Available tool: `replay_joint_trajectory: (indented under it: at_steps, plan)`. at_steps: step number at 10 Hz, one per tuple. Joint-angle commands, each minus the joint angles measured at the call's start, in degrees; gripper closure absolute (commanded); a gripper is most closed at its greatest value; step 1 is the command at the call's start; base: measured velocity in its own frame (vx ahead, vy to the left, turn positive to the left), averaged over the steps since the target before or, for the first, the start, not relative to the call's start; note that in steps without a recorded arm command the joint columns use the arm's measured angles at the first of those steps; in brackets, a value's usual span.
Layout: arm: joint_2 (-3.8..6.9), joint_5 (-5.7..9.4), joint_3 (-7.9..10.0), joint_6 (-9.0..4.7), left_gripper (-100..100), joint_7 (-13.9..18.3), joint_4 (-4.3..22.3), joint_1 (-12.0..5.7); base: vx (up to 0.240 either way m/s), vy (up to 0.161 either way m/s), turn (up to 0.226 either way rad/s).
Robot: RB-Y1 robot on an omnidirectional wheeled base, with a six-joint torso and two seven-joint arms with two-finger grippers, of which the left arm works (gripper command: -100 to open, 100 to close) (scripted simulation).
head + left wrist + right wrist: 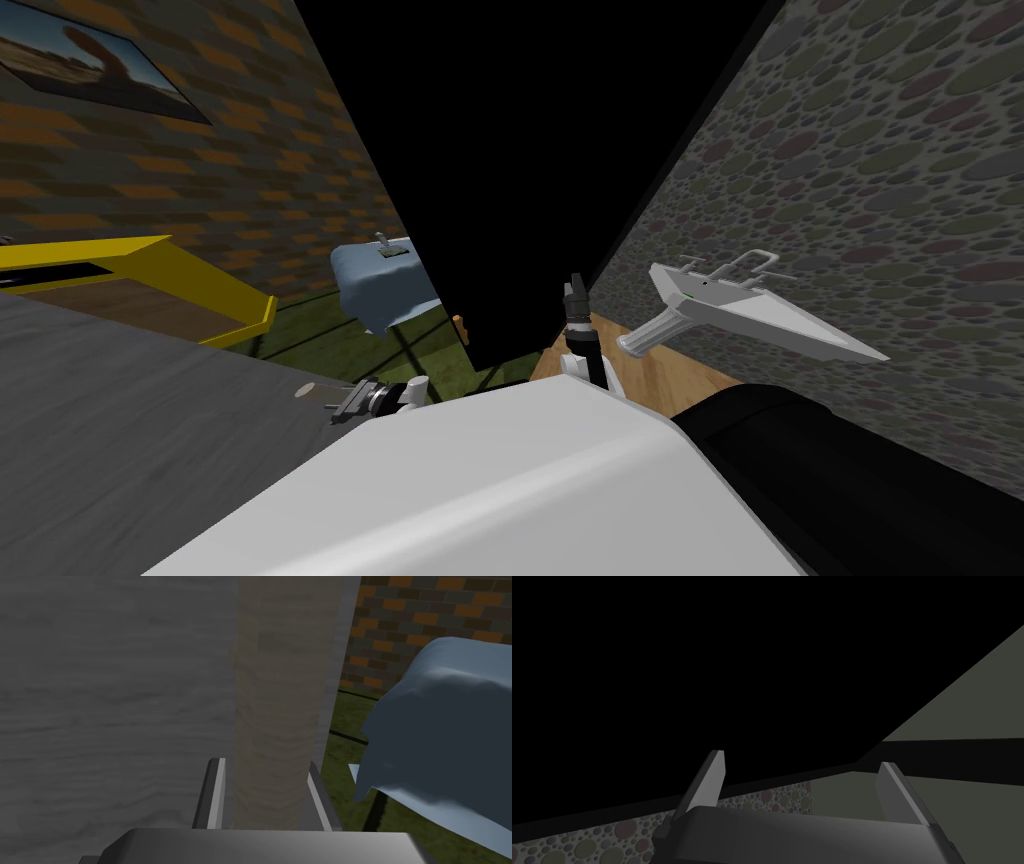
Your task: Push the door open
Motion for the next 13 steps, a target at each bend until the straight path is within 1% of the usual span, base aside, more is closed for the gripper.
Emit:
replay_joint_trajectory:
  at_steps: [1, 2, 3, 4, 5, 7, 9, 12, 13]
  plan:
    - [0.21, 0.19, 0.64, -0.61, 100, -0.57, -1.58, 1.08, 0.005, 0.012, 0.008]
    - [0.30, 0.75, 1.30, -1.40, 100, -0.75, -1.27, 0.80, 0.010, 0.033, -0.063]
    - [0.30, 0.75, 1.30, -1.40, 100, -0.75, -1.27, 0.80, 0.012, 0.038, -0.043]
    - [0.36, 1.33, 1.98, -2.21, 100, -0.92, -0.96, 0.50, 0.015, 0.038, -0.084]
    - [0.36, 1.33, 1.98, -2.21, 100, -0.92, -0.96, 0.50, -0.002, 0.047, -0.024]
    - [0.43, 2.49, 3.35, -3.85, 100, -1.28, -0.33, -0.09, 0.011, 0.080, -0.094]
    - [0.43, 2.49, 3.35, -3.85, 100, -1.28, -0.33, -0.09, 0.009, 0.053, -0.030]
    - [0.43, 2.49, 3.35, -3.85, 100, -1.28, -0.33, -0.09, 0.004, 0.000, 0.011]
    - [0.45, 3.08, 4.03, -4.67, 100, -1.46, -0.01, -0.38, 0.006, 0.036, -0.071]
